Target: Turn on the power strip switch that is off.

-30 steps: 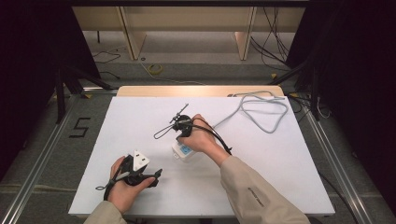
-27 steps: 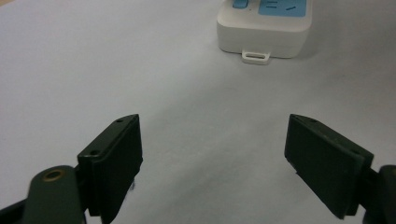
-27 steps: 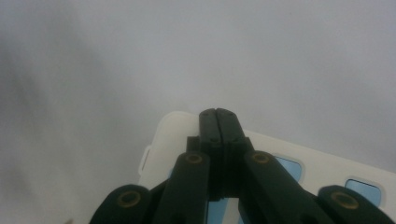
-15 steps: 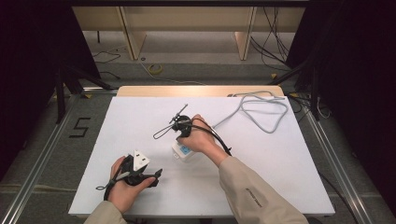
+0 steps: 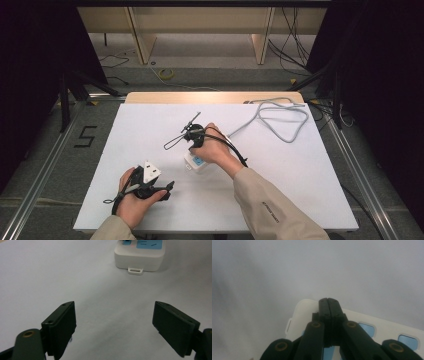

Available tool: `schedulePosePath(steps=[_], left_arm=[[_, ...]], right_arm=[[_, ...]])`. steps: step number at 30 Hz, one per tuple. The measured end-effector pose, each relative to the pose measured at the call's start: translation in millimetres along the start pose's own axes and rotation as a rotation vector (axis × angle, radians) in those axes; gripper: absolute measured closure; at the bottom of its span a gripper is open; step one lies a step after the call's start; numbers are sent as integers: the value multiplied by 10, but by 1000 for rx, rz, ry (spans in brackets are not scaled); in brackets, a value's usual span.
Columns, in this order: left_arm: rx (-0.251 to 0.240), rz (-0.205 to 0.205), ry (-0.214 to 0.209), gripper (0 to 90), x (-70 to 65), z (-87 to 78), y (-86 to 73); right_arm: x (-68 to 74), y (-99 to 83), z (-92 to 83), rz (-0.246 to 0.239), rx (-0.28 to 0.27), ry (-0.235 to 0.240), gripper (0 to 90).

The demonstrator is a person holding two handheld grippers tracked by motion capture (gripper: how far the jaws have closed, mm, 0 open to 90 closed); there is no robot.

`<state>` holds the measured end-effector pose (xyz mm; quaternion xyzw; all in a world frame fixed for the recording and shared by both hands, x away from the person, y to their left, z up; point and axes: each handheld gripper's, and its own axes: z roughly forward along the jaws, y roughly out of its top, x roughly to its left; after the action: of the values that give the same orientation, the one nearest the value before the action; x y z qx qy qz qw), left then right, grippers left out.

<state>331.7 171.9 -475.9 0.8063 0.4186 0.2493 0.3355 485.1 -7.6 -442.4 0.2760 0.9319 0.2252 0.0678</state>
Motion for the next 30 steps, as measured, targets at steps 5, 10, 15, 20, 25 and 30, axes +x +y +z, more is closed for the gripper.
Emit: schedulePosePath(steps=[5, 10, 15, 20, 25, 30], left_arm=[[1, 5, -2, 190, -3, 4, 2], [3, 4, -3, 190, 3, 6, 0], [3, 0, -6, 190, -1, 11, -4], [5, -1, -8, 190, 0, 10, -7], [4, 1, -7, 191, 4, 8, -8], [5, -2, -7, 191, 0, 12, -9]], right_arm=[[16, -2, 1, 2, -2, -8, 900], [11, -7, -1, 1, -6, -5, 900], [7, -23, -4, 4, -16, -4, 900], [8, -33, -17, 5, -24, -5, 900], [2, -50, -39, 3, -37, 6, 891], [-19, -70, -108, 12, -56, 17, 878]])
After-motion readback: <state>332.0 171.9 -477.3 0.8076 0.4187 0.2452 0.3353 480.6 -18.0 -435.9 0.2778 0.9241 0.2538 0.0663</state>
